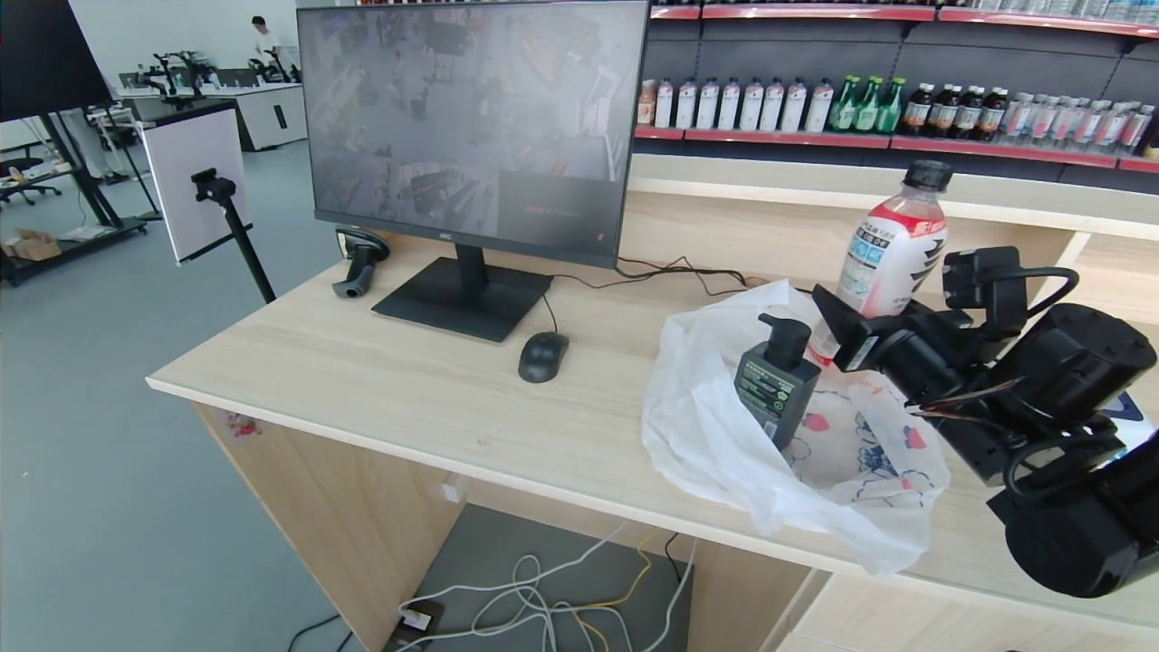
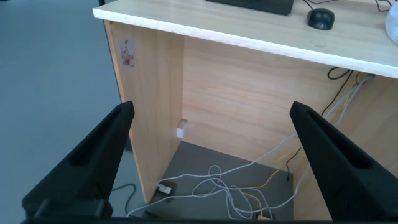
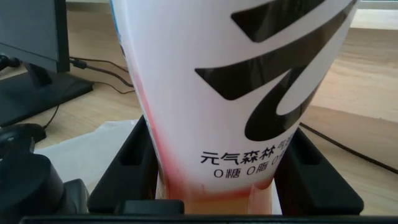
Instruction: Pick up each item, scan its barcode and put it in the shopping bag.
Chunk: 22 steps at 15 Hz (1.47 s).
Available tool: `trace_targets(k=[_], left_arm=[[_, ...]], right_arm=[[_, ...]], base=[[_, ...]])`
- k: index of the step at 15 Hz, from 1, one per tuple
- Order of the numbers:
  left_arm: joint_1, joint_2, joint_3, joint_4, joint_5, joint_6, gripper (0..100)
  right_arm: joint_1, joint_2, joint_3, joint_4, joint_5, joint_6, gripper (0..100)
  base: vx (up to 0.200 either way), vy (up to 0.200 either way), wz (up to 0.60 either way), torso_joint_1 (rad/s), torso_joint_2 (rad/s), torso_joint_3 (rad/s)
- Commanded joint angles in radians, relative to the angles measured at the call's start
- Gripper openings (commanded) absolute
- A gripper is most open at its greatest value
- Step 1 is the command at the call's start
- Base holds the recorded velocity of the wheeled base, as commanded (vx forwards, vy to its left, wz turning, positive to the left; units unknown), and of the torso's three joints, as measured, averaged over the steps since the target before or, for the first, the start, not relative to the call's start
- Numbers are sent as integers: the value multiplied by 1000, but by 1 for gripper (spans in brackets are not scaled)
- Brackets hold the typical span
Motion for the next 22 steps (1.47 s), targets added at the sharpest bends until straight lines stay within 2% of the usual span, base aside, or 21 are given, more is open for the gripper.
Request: trace_targets(k=[1, 4, 22], left_arm=[[0, 0, 0, 0, 0, 0, 100], [0, 0, 0, 0, 0, 0, 100], [0, 0, 0, 0, 0, 0, 100]], right_arm=[[-19, 41, -4, -1, 1, -2, 0], [-41, 67, -5, -1, 4, -2, 0], [-28, 116, -4, -1, 12, -2, 0]], base=[[0, 0, 0, 0, 0, 0], [0, 0, 0, 0, 0, 0], [0, 0, 0, 0, 0, 0]])
